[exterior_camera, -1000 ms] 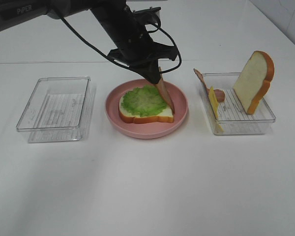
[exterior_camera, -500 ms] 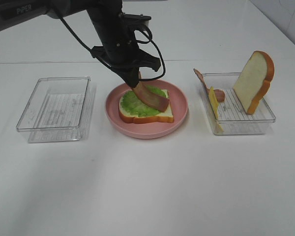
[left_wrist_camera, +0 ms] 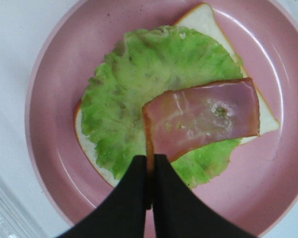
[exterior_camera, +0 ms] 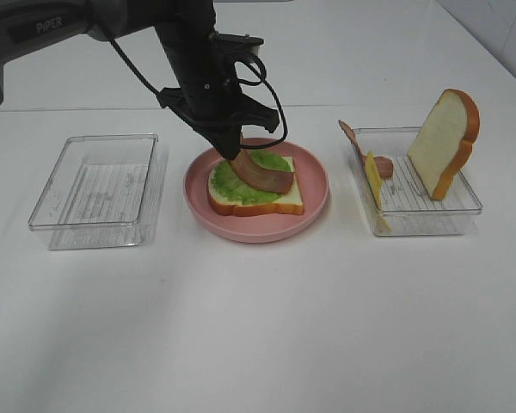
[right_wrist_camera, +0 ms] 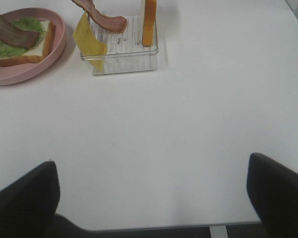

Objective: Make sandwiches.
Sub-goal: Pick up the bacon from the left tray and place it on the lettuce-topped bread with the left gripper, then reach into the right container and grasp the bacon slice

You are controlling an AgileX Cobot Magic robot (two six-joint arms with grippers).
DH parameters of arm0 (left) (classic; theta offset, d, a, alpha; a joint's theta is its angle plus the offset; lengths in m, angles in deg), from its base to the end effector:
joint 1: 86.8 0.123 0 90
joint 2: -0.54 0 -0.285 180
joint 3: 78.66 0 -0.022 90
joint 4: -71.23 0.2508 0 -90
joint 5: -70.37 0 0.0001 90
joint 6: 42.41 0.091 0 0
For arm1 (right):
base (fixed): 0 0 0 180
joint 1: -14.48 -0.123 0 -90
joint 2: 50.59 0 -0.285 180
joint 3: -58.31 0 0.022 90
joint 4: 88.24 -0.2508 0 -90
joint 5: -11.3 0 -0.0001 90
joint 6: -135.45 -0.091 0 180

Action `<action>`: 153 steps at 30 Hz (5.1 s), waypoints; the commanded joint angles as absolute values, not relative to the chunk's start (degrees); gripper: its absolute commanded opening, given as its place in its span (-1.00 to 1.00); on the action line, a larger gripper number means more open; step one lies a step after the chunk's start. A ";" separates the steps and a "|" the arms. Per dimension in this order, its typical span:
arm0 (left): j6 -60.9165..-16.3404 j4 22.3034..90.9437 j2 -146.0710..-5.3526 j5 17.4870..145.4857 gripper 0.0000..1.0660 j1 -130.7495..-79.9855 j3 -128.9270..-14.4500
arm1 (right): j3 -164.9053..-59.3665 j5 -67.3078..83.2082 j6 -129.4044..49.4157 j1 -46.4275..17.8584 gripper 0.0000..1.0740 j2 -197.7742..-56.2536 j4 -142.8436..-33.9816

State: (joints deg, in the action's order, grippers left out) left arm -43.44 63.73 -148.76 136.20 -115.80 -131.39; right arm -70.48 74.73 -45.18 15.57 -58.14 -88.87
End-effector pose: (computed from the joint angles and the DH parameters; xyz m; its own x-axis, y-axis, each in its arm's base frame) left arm 0.4532 -0.2636 0.1756 -0.8675 0.3994 -0.2965 0.4521 0.8817 -0.1350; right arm -0.0025 0.0009 0.2608 -0.5324 0.0260 -0.8461 0.0192 0.9996 0.0187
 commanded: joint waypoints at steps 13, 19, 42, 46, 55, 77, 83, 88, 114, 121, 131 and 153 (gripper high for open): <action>-49.23 66.54 -147.10 145.94 0.91 -116.02 -137.12 | -70.31 74.27 -45.24 15.91 0.83 -56.43 -89.04; -49.17 67.57 -142.81 145.94 0.91 -114.76 -137.69 | -70.31 74.27 -45.24 15.91 0.83 -56.43 -89.04; -42.81 65.62 -132.72 145.94 0.88 -85.43 -124.40 | -70.31 74.27 -45.24 15.91 0.83 -56.43 -89.04; -42.41 64.70 -130.31 145.94 0.87 -85.66 -120.79 | -70.31 74.27 -45.24 15.91 0.83 -56.43 -89.04; -40.58 65.73 -111.29 143.25 0.87 -85.83 -96.04 | -70.31 74.27 -45.24 15.91 0.83 -56.43 -89.04; -39.60 67.11 -49.58 134.83 0.87 -85.83 -47.80 | -70.31 74.27 -45.24 15.91 0.83 -56.43 -89.04; -38.11 67.22 -33.26 134.94 0.87 -85.83 -44.07 | -70.31 74.27 -45.24 15.91 0.83 -56.43 -89.04; -38.11 68.94 -25.35 134.71 0.87 -85.83 -41.38 | -70.31 74.27 -45.24 15.91 0.83 -56.43 -89.04; -41.09 67.91 -5.81 132.02 0.87 -85.77 -31.12 | -70.31 74.27 -45.24 15.91 0.83 -56.77 -89.33; -41.67 67.91 -6.10 131.96 0.87 -85.77 -31.12 | -70.31 74.27 -45.24 15.91 0.83 -56.77 -89.33; -41.61 67.91 -5.93 131.96 0.87 -83.31 -31.12 | -70.31 74.27 -45.24 15.91 0.83 -56.77 -89.33; -41.61 67.85 -5.93 131.96 0.87 -83.31 -31.12 | -85.84 76.50 -42.83 15.80 0.83 -89.89 -92.25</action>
